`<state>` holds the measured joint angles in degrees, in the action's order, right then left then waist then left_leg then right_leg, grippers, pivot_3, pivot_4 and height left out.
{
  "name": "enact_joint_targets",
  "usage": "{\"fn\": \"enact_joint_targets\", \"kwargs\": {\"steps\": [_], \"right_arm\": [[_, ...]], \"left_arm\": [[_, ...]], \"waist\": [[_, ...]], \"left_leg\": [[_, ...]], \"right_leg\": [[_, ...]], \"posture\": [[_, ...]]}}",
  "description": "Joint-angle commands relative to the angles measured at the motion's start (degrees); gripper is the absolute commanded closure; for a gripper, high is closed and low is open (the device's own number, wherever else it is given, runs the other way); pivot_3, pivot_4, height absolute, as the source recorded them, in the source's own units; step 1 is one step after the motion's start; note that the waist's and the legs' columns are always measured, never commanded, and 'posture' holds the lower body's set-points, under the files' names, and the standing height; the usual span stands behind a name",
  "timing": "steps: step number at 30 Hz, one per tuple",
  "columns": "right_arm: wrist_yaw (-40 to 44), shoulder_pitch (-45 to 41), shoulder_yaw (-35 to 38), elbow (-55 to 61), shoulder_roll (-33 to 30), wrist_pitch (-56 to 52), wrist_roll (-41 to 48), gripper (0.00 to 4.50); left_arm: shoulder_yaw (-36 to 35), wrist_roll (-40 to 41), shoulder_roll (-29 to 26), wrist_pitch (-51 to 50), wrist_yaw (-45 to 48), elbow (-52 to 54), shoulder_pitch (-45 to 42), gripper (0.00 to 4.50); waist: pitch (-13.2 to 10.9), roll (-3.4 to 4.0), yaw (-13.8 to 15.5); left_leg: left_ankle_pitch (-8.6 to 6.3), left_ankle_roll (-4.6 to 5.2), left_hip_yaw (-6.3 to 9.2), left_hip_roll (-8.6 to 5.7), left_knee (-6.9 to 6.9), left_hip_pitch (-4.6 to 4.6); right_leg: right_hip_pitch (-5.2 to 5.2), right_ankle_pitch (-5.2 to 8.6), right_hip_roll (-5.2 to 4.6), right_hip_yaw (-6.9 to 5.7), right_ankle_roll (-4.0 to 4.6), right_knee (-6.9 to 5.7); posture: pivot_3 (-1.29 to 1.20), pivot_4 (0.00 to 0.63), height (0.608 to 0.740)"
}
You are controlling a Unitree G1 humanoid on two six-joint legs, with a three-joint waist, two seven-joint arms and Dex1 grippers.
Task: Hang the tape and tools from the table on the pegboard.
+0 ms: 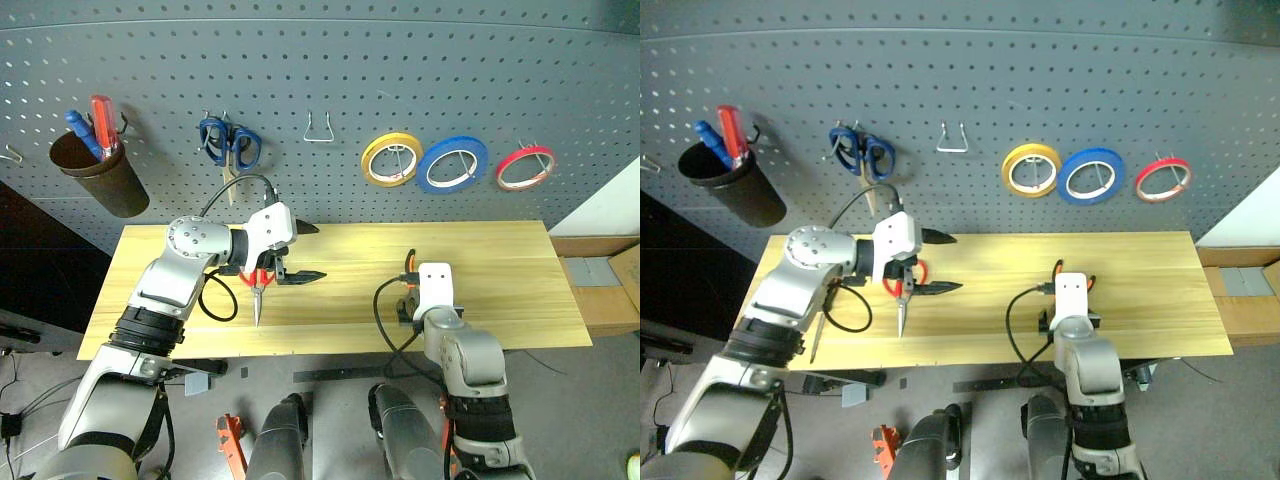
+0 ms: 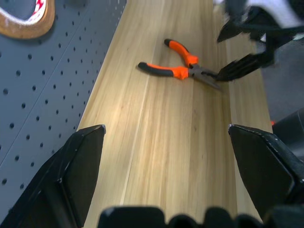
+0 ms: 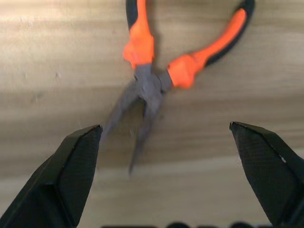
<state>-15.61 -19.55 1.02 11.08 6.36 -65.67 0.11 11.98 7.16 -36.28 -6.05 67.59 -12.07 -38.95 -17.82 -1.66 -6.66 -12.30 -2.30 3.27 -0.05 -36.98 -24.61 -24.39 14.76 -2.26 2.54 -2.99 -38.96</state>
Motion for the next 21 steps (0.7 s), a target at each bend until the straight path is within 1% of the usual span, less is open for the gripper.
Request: {"fn": "enact_joint_targets", "kwargs": {"steps": [1, 15, 20, 21], "right_arm": [[-1.0, -0.3, 1.5, -0.8, 6.9, 1.7, 1.7, 0.04], [-3.0, -2.1, 2.7, -14.0, 6.1, 7.6, 1.4, 0.04], [-3.0, -3.0, 5.5, -16.9, 6.2, 7.8, 2.9, 0.04], [-3.1, -3.0, 6.1, -17.1, 6.2, 7.7, 3.2, 0.21]], "left_arm": [[-0.3, 0.0, 0.1, 0.7, 0.5, 0.9, -0.9, 0.04], [-0.3, -0.7, 0.8, 1.4, 0.8, 0.2, -1.2, 0.04], [-0.2, -0.8, 1.0, 1.4, 0.7, 0.4, -1.1, 0.04], [-0.2, -0.8, 1.1, 1.3, 0.7, 0.5, -1.0, 0.04]], "waist": [[0.0, 0.00, -0.1], [0.0, 0.00, 0.1], [0.1, -0.10, 0.1], [0.1, -0.14, 0.1]], "left_leg": [[0.00, 0.00, 0.00, 0.00, 0.01, 0.00], [0.00, 0.00, 0.04, -0.02, 0.01, -0.05], [0.00, 0.00, 0.05, -0.01, -0.01, -0.04], [0.00, 0.00, 0.05, 0.00, -0.02, -0.03]], "right_leg": [[0.00, 0.00, 0.00, 0.00, 0.00, 0.00], [-0.02, -0.01, 0.00, -0.05, 0.01, -0.01], [-0.01, -0.02, 0.00, -0.05, 0.01, -0.02], [0.00, -0.02, 0.00, -0.05, 0.02, -0.02]], "posture": [[-0.17, 0.300, 0.740], [-0.17, 0.295, 0.740], [-0.16, 0.291, 0.740], [-0.16, 0.288, 0.740]]}}
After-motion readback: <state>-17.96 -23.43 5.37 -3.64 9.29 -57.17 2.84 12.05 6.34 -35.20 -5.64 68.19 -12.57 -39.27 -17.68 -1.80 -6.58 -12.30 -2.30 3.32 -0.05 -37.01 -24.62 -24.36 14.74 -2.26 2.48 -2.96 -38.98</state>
